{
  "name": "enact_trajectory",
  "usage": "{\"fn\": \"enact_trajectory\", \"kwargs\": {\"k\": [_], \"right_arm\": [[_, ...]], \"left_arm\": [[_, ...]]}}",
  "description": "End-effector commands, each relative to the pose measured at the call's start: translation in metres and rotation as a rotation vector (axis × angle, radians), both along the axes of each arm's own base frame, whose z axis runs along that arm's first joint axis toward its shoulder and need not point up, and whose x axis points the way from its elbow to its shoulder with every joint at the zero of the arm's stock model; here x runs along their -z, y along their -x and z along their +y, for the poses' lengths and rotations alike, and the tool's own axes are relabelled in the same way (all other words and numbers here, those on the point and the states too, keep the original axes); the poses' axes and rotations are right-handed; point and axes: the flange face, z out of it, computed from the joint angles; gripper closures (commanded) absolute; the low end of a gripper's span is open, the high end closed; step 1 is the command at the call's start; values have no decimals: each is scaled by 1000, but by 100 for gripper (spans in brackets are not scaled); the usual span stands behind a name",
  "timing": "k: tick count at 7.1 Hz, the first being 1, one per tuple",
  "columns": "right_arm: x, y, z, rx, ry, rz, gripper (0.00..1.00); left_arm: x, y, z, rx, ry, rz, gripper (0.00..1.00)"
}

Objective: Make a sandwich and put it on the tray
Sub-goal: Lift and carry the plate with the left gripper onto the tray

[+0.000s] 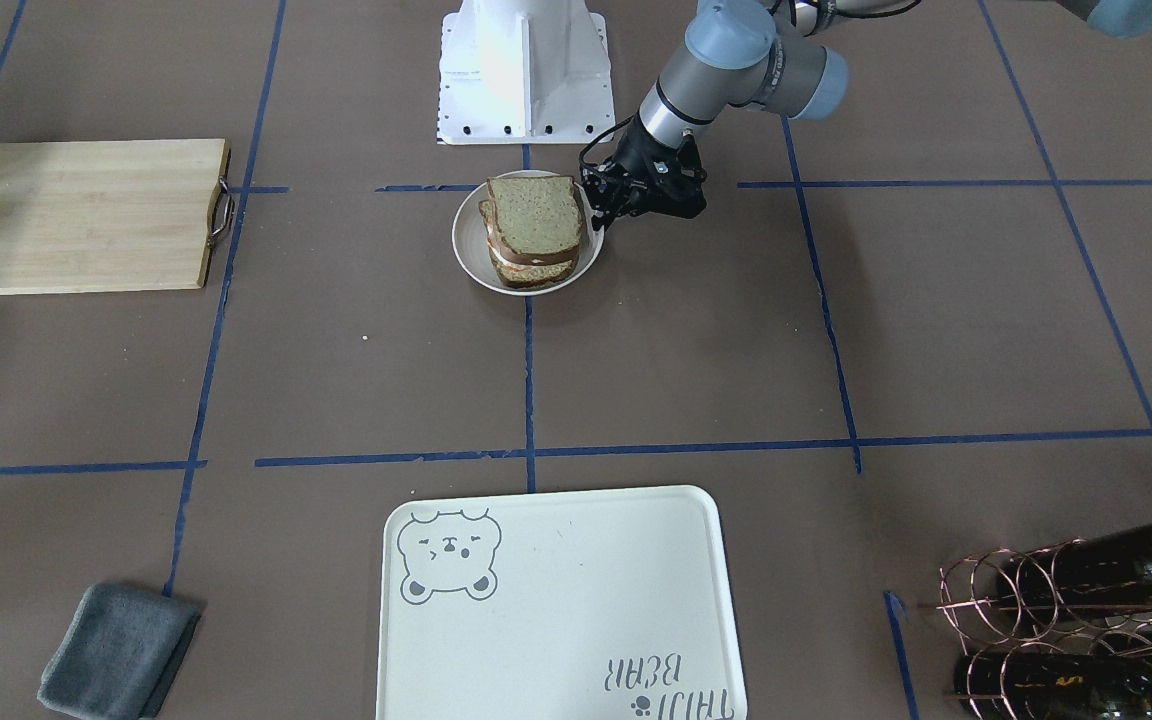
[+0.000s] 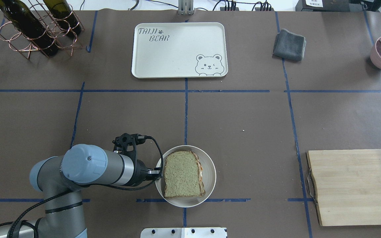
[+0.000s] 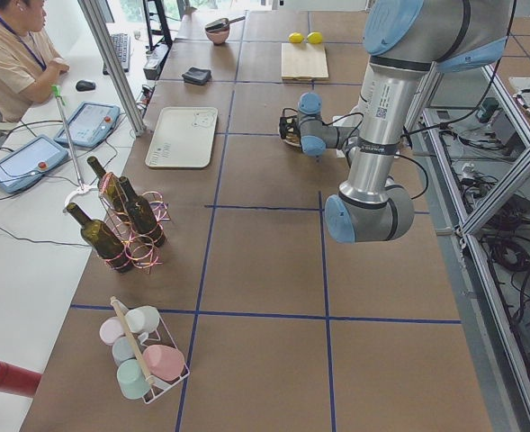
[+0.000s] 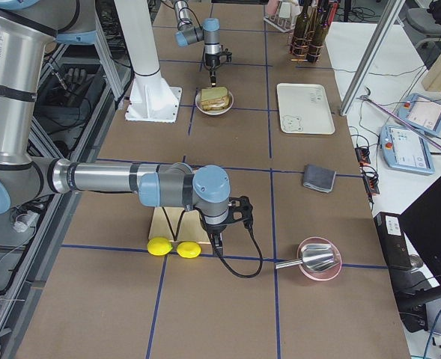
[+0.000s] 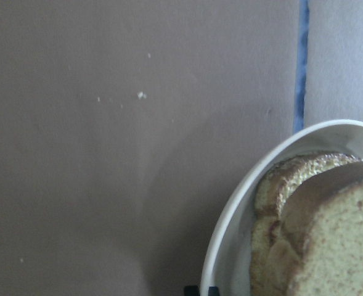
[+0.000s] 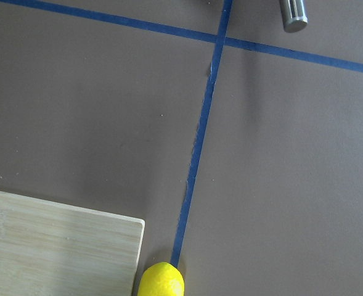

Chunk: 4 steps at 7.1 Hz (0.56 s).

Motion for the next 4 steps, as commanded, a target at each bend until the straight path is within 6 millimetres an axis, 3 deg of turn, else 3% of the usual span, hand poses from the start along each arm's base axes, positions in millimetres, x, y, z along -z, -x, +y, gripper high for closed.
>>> {"fn": "enact_trajectory", "kwargs": {"k": [1,2,4], "right_arm": [[-1,0,-1,6,-5,3,0],[0,0,-1,6,-6,2,0],[0,0,-1,6,-6,2,0]], "left_arm": [[6,48,-66,52,29,25,100],[25,60,-107,90,20,42,100],[38,55,-207,113,25,5,100]]}}
